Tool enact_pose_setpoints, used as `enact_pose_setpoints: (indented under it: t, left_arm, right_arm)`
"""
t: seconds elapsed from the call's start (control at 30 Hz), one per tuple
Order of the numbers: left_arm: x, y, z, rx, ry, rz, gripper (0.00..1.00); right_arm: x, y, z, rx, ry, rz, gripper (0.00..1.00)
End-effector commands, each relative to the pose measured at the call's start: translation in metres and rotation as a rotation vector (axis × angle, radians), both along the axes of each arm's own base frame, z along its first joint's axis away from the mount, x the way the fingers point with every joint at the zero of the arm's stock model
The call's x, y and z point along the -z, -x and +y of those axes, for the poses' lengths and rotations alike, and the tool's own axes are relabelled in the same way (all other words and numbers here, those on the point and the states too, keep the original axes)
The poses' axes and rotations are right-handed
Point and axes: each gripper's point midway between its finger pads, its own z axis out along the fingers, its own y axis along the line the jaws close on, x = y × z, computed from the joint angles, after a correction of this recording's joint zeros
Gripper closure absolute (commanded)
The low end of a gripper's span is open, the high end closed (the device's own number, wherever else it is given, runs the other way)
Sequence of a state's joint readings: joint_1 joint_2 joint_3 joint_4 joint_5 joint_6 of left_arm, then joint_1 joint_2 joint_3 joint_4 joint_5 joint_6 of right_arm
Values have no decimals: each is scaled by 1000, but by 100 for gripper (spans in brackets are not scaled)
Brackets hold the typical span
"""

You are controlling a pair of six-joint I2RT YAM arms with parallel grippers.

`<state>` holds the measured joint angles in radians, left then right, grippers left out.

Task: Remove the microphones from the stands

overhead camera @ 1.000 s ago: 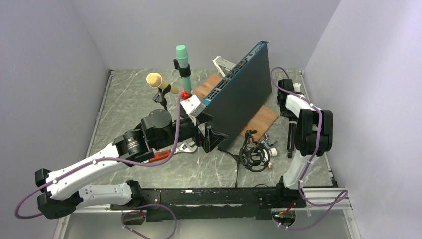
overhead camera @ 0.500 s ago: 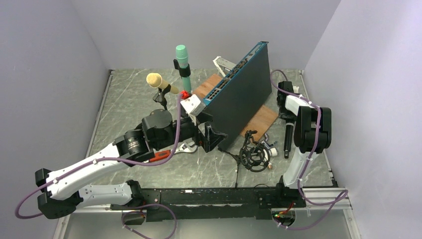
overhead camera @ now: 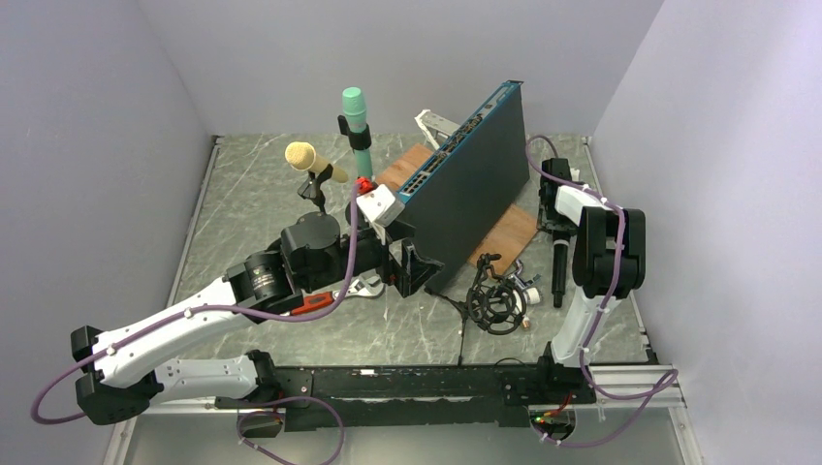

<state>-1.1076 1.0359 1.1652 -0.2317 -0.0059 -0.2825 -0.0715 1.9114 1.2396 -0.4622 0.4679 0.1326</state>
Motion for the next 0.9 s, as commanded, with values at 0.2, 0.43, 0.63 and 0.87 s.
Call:
enact_pose_setpoints:
  t: [0.2,0.43,0.63,0.87]
  left_arm:
    - [-16,3,8,-3,45,-31,1]
    - [-13,2,7,-3,43,-36,1]
    - [-10,4,1,23,47,-40,1]
    - [-4,13,-11,102,6,-25,1]
  right_arm:
    - [-49,-10,5,14,-23,-118,19]
    - [-130,-9,39,-28,-36,-259,0]
    - [-170,17,98,-142,-301,-419,0]
    - [-158,88,143,-200,-542,-465,1]
